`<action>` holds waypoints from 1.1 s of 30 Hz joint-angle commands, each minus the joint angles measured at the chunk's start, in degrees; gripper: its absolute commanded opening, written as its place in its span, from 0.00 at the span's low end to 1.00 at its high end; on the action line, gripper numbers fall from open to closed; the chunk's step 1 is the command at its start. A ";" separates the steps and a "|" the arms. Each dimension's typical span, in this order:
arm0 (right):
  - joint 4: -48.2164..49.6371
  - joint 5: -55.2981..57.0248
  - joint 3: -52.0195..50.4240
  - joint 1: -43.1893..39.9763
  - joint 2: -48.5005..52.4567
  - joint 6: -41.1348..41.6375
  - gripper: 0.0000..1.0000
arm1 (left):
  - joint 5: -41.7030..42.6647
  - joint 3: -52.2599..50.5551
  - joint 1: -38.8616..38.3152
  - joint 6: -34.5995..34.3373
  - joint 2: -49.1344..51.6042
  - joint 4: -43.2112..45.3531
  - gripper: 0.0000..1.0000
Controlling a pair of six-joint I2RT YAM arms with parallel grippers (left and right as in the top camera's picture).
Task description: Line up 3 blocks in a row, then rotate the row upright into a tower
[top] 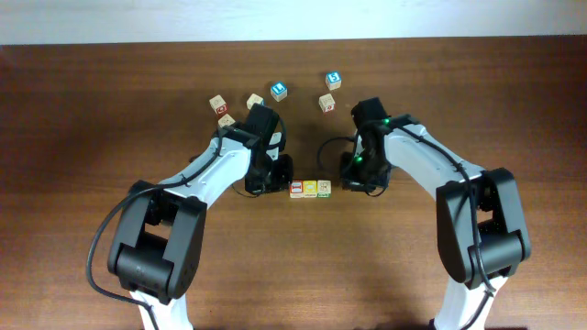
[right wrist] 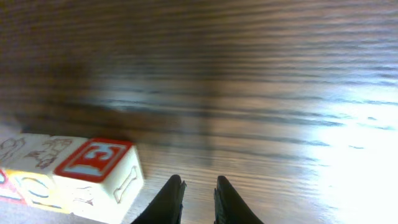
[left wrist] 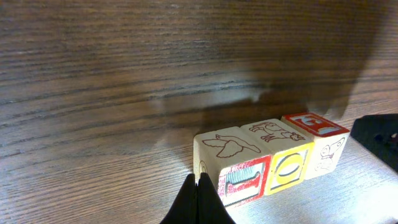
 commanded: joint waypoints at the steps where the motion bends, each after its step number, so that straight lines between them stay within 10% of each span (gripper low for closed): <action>1: 1.81 -1.18 -0.33 2.60 -0.96 -3.56 0.19 | -0.02 -0.17 -0.17 0.96 0.42 -0.02 0.00; 19: 3.96 -1.25 -0.24 2.34 -0.96 -5.31 0.19 | -0.02 -0.17 -0.17 0.96 0.42 -0.07 0.00; 33: 12.26 -25.07 -7.74 -7.30 -0.92 -16.11 0.04 | -0.02 -0.17 -0.17 0.96 0.42 -0.24 0.00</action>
